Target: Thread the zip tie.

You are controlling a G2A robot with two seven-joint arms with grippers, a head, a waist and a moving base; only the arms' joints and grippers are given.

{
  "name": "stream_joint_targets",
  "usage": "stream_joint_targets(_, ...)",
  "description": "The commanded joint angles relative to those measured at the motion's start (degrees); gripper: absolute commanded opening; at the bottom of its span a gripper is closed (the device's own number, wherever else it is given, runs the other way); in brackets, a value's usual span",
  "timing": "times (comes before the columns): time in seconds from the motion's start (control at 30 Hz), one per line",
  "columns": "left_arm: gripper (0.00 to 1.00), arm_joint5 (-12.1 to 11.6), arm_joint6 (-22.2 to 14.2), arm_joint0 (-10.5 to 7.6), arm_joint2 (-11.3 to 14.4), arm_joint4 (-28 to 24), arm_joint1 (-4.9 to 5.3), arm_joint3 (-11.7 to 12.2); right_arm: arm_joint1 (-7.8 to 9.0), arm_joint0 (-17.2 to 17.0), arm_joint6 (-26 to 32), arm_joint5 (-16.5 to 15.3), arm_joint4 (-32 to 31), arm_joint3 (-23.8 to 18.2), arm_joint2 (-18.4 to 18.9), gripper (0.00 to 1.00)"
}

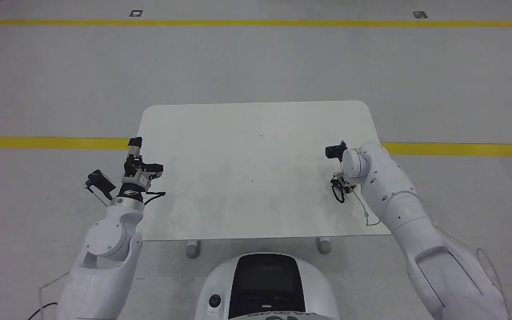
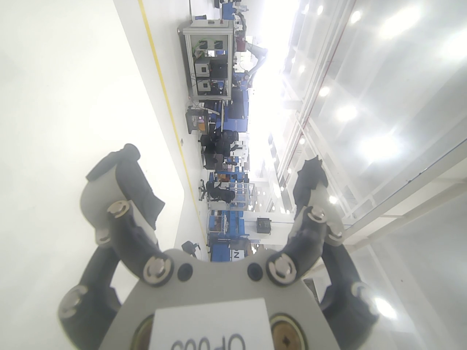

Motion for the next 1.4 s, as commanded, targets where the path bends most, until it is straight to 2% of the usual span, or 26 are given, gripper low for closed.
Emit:
stream_joint_targets(0.0,1.00,0.00,0.00,0.00,0.00,0.00,0.00,0.00,0.04,0.03,-0.10,-0.07,0.02,0.00,0.22,0.18)
stream_joint_targets(0.33,1.00,0.00,0.00,0.00,0.00,0.00,0.00,0.00,0.86,-1.11,0.25,-1.57,-0.36,-1.80,2.36,0.13)
stream_joint_targets(0.63,1.00,0.00,0.00,0.00,0.00,0.00,0.00,0.00,1.15,-2.35,1.11,-3.14,-0.01,-3.64,2.92,0.04)
stream_joint_targets(1.23,1.00,0.00,0.00,0.00,0.00,0.00,0.00,0.00,0.52,-1.25,0.80,-2.89,-0.03,-0.96,1.68,0.07)
stream_joint_targets(1.37,1.00,0.00,0.00,0.00,0.00,0.00,0.00,0.00,0.32,-0.83,0.63,-2.41,-0.27,-0.21,1.29,0.11)
